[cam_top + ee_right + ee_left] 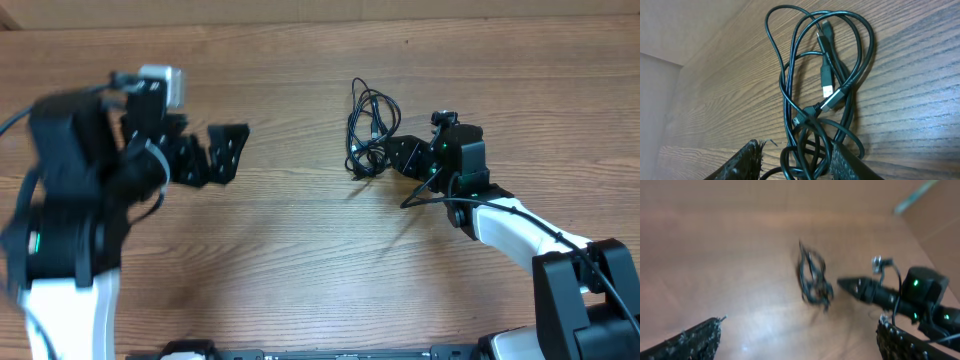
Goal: Untangle cables
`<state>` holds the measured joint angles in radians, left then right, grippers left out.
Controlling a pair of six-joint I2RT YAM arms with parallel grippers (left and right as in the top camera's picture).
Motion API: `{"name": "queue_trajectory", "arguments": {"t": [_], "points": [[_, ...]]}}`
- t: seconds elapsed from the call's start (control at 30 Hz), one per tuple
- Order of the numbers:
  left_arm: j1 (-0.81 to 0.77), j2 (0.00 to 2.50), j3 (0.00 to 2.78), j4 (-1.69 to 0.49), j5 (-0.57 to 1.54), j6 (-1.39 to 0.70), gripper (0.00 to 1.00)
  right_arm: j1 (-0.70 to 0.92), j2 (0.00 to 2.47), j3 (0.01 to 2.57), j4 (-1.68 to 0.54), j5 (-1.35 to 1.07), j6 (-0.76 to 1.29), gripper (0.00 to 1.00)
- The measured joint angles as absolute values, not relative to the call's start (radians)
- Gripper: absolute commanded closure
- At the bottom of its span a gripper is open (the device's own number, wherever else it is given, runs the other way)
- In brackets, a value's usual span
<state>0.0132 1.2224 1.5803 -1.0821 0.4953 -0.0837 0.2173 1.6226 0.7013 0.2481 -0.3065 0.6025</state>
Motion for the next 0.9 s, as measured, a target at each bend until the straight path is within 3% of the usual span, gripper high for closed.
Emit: {"name": "queue_trajectory", "arguments": {"t": [0.5,0.63,0.9], "points": [[-0.136,1.674,1.602,-1.128,0.556,-0.226,0.02,0.218,1.623,0.701,0.253,-0.307,0.603,0.56],[-0.159,1.78,1.602,-1.085,0.562,-0.312,0.94,0.216,1.623,0.701,0.252,-0.305,0.603,0.58],[-0.237,1.917,1.602,-1.035,0.566,-0.419,0.96,0.13,1.623,0.701,0.173,-0.288,0.664,0.61]]}}
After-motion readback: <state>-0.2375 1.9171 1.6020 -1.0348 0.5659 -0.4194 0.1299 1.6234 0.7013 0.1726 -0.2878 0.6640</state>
